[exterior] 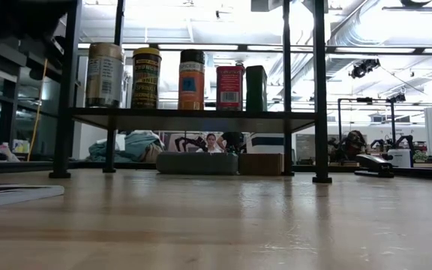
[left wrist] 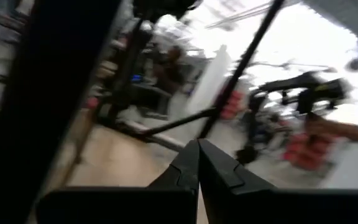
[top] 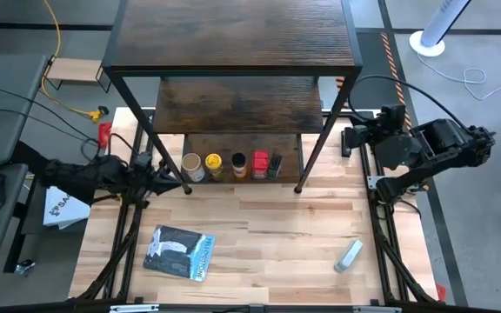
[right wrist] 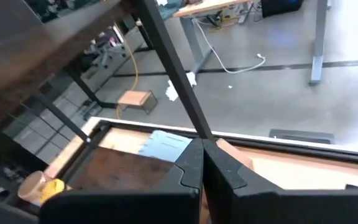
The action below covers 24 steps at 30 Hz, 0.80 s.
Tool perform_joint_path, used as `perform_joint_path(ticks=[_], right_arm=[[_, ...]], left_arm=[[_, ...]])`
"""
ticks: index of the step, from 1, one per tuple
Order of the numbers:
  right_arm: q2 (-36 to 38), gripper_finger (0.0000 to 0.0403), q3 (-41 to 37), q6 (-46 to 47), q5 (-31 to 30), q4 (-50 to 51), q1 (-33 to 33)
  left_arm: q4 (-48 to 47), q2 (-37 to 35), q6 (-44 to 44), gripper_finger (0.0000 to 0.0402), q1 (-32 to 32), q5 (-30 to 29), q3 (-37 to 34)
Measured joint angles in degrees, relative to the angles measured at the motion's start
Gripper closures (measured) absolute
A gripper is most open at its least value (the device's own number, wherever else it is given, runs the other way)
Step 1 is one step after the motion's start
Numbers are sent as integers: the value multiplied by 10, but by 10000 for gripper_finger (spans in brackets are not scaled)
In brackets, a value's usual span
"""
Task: Shelf spices
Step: Return to Home Position
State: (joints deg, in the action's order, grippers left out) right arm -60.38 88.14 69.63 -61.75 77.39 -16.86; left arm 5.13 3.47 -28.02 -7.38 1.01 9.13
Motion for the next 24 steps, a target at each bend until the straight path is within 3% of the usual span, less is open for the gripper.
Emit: perform_joint_path(ticks=[4,10,18,24], right_arm=[[0,403,0,0,24,22,9],[0,403,0,11,37,51,11],[1,403,-1,26,38,94,11],[3,403,-2,49,45,127,11]], left_arm=[[-2,29,60,401,-44,-78,-4],[175,46,75,401,-53,-36,-85],[88,53,161,401,-33,17,-84],[12,57,242,401,22,12,-85]])
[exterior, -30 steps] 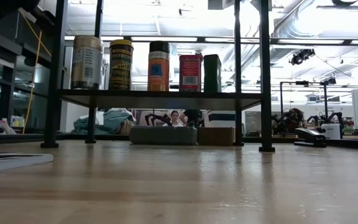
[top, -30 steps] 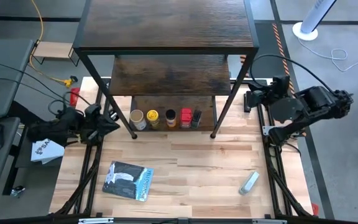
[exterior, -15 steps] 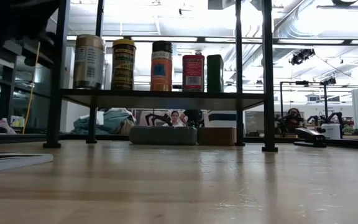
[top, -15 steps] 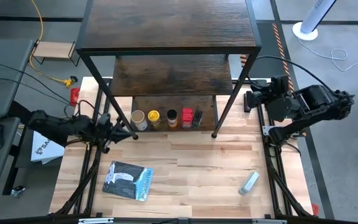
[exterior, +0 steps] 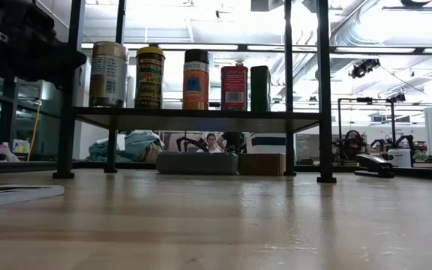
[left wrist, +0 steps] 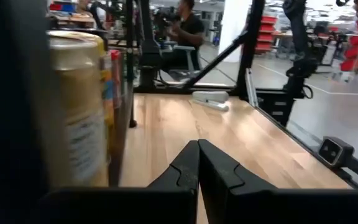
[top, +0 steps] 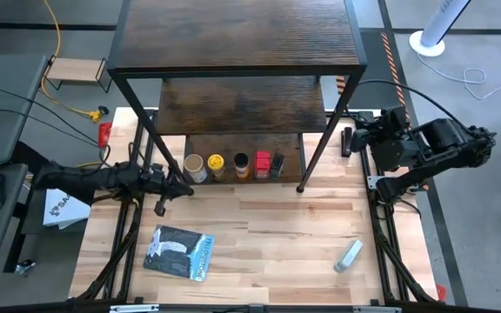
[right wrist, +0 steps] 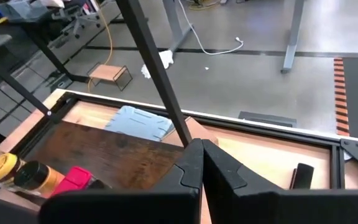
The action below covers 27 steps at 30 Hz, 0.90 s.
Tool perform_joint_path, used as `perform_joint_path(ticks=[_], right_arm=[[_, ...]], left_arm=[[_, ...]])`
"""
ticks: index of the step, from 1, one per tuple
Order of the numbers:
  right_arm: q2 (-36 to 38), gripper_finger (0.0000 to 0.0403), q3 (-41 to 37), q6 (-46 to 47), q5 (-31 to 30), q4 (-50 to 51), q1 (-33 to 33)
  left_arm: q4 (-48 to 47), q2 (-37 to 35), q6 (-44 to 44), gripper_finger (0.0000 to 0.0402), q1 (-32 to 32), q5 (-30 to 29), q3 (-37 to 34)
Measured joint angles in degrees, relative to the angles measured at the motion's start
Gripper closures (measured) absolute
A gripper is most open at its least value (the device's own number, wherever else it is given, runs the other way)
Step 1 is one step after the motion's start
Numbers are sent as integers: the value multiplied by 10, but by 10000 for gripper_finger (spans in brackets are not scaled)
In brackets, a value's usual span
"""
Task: Shelf spices
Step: Return to Home Position
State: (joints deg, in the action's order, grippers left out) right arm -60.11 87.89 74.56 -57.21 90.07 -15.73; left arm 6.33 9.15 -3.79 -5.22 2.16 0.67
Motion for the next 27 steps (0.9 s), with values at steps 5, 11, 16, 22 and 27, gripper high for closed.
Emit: perform_joint_path(ticks=[5,11,16,22,27], right_arm=[[1,403,-2,-29,16,-2,0],[20,403,-69,-48,47,-54,0],[74,403,-211,-131,166,-242,0],[164,403,-459,-238,237,-549,0],[253,403,-639,-288,279,-753,0]], left_arm=[[-30,0,2,401,68,95,1],[-33,5,-5,401,125,136,1],[-38,5,-17,401,135,114,1],[-42,5,-42,401,135,87,1],[-42,5,-36,401,135,88,1]])
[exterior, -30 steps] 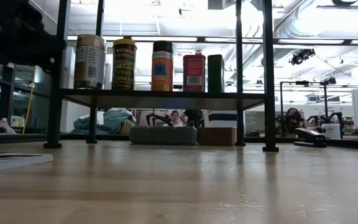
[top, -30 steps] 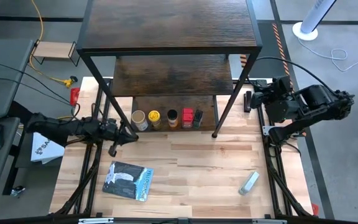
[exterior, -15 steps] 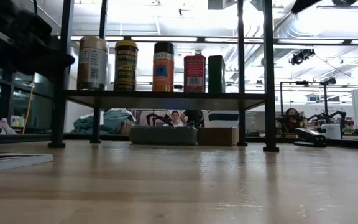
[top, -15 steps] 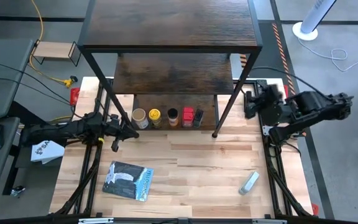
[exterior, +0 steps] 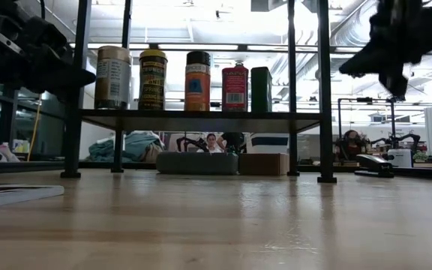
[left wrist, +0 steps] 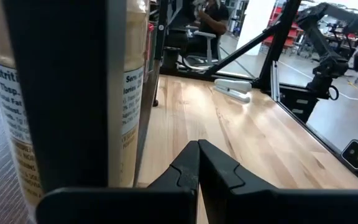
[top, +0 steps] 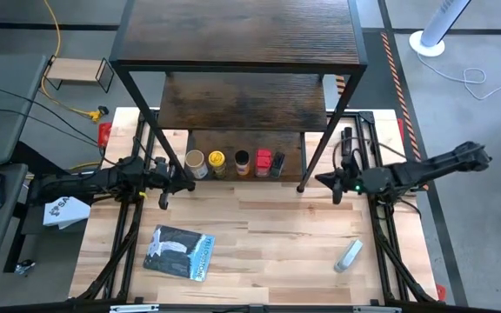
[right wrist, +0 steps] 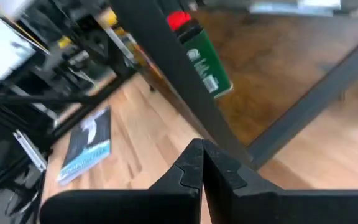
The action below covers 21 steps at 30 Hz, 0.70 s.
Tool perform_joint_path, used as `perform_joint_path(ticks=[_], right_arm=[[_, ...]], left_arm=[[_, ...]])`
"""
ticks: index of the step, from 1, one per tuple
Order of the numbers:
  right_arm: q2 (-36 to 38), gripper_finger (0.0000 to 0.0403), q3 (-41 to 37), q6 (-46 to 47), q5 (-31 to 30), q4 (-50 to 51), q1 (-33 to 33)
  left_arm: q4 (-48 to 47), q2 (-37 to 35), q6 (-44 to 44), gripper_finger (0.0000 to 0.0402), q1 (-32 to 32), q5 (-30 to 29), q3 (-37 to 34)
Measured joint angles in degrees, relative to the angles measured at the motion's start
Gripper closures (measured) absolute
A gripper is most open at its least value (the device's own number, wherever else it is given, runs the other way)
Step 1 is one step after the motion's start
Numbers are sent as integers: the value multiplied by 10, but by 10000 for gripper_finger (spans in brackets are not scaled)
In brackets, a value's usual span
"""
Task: Shelf spices
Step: Return to Home Position
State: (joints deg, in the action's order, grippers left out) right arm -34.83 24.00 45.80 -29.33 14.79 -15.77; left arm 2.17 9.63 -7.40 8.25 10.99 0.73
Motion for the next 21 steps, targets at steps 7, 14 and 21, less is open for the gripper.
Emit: perform_joint_path(ticks=[7,14,21], right_arm=[[79,403,-207,-166,1,-352,1],[91,403,-232,-349,90,-372,1],[85,403,-234,-533,39,-186,36]], left_arm=[[1,0,0,401,0,2,0],[2,1,1,401,0,3,0],[2,1,1,402,0,3,0]])
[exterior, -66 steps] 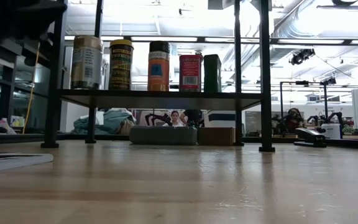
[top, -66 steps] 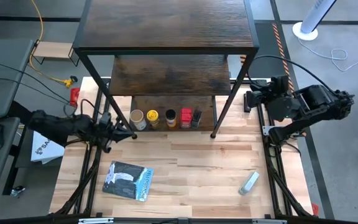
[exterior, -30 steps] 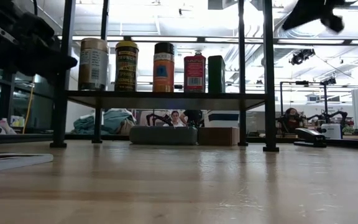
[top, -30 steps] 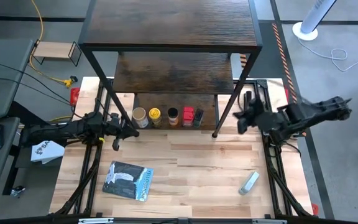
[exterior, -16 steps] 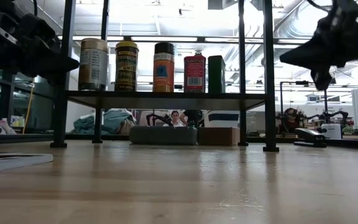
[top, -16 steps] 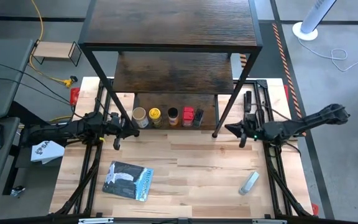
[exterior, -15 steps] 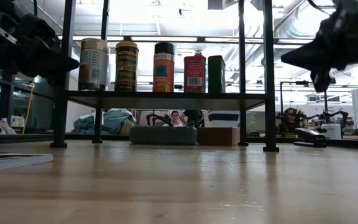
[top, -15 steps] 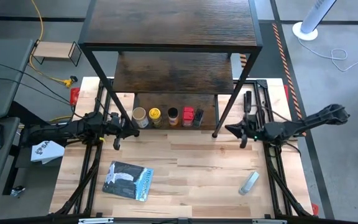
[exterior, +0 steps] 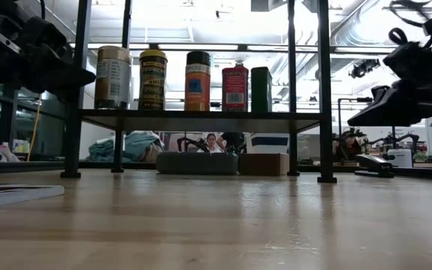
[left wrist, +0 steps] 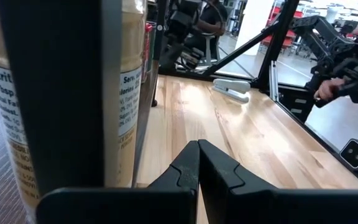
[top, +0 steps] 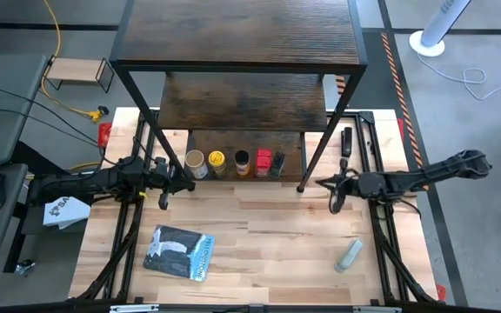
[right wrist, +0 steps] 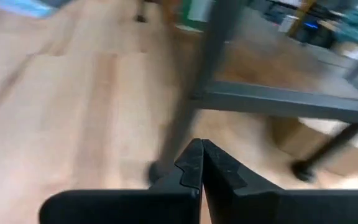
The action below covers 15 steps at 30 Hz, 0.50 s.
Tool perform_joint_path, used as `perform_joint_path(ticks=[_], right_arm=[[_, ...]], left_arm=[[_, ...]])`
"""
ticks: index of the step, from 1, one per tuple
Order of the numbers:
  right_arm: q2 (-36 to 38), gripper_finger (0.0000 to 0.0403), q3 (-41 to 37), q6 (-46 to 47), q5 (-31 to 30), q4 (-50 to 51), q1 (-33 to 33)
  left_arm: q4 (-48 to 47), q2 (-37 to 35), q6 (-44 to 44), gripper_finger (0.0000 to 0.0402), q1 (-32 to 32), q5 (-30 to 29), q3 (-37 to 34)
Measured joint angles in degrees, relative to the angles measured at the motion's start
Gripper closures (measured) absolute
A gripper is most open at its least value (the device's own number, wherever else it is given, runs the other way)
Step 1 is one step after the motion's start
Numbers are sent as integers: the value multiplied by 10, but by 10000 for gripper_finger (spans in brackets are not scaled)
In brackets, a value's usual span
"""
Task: Shelf spices
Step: Return to Home Position
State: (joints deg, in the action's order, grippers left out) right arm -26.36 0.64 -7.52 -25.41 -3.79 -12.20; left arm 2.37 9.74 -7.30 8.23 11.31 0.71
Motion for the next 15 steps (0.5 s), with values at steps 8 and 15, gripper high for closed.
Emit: perform_joint_path(ticks=[8,15], right_arm=[[-13,403,0,70,-38,0,31],[-18,403,-1,104,-30,-1,-27]], left_arm=[[0,0,0,401,0,0,0],[2,0,0,401,0,0,0]])
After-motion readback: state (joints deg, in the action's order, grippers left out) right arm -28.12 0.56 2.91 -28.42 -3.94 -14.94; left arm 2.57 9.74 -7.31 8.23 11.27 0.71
